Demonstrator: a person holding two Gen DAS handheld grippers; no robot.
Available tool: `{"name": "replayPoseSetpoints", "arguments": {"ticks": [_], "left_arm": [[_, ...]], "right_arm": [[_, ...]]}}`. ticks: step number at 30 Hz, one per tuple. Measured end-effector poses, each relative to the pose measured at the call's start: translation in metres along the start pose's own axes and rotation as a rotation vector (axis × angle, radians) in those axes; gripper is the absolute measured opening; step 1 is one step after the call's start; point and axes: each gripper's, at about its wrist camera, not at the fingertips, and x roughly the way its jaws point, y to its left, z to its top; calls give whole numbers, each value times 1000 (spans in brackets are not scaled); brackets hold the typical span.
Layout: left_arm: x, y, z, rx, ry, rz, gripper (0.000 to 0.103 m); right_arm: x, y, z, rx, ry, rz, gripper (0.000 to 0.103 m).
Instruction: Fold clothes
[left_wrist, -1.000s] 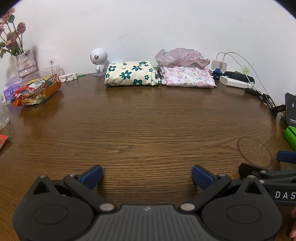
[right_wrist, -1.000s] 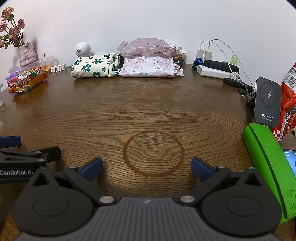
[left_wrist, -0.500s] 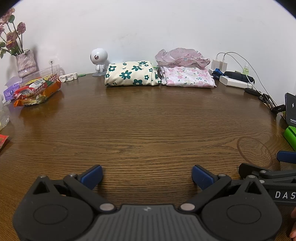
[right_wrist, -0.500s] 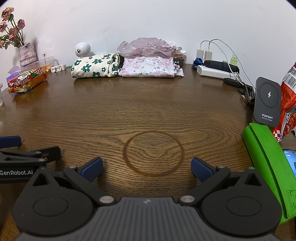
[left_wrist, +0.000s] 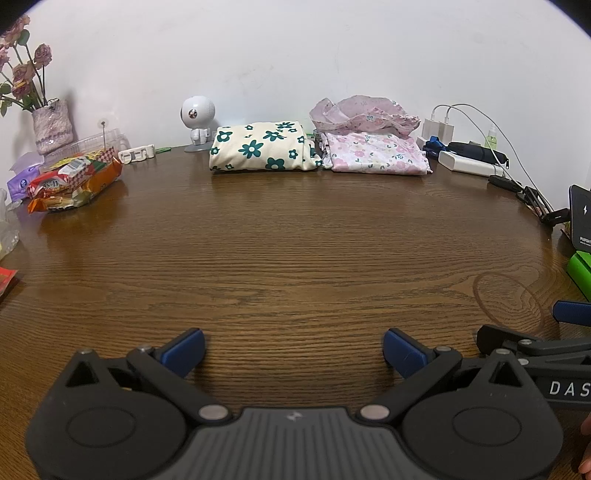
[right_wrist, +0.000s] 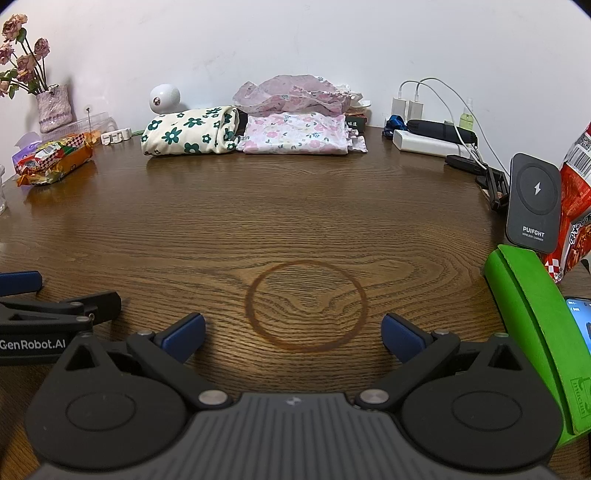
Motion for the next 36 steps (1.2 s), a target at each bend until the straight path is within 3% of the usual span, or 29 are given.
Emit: {"name": "replayPoseSetpoints", "arguments": {"ticks": [36], "left_arm": [[2, 1, 2, 6, 6, -21, 103]], "right_arm": [[-1, 0, 0, 4, 0, -3, 102]]}}
